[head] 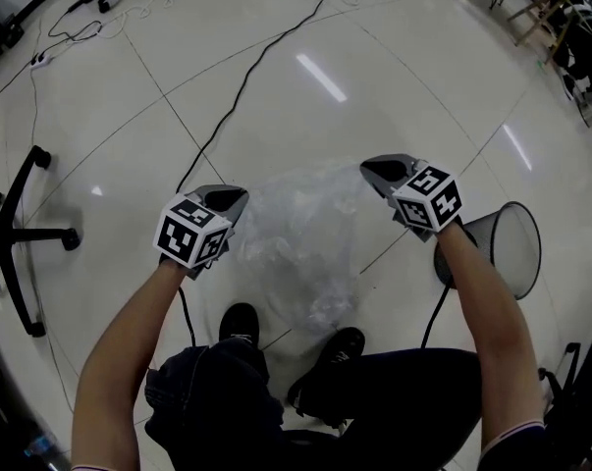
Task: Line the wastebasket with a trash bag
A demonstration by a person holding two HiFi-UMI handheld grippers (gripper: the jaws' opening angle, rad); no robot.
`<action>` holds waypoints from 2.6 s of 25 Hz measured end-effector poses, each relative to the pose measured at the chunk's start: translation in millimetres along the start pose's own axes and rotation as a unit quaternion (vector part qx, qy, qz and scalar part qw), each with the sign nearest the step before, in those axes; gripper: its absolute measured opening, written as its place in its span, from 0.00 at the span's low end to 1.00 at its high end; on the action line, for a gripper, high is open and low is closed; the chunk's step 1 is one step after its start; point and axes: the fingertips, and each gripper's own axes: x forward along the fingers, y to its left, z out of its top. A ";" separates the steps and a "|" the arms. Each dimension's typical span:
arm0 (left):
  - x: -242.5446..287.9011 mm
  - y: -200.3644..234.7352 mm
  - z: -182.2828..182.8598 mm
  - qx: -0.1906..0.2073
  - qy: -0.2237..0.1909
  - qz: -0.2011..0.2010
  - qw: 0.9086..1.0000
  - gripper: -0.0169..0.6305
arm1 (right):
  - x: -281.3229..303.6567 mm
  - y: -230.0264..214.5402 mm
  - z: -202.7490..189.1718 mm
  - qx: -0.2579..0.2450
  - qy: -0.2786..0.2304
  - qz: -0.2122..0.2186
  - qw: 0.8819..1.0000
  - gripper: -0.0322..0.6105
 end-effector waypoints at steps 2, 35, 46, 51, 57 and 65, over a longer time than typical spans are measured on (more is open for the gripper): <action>-9.9 -13.1 21.3 0.026 -0.010 -0.009 1.000 0.05 | -28.3 2.3 5.4 -0.001 -0.011 -0.013 1.000 0.05; -50.1 -310.1 193.0 0.328 -0.033 -0.189 0.925 0.05 | -376.4 100.6 -127.5 0.142 -0.135 -0.228 0.954 0.05; -28.9 -376.9 181.8 0.360 -0.012 -0.231 0.904 0.05 | -418.8 133.8 -185.3 0.180 -0.118 -0.249 0.944 0.05; -12.2 -399.4 169.4 0.366 0.011 -0.244 0.898 0.05 | -430.6 143.3 -212.6 0.191 -0.109 -0.242 0.945 0.05; 10.9 -428.6 161.9 0.368 0.024 -0.258 0.893 0.05 | -442.1 142.0 -247.6 0.210 -0.107 -0.238 0.942 0.05; 35.9 -453.5 145.9 0.387 0.061 -0.276 0.877 0.05 | -447.8 150.9 -285.3 0.235 -0.092 -0.224 0.941 0.05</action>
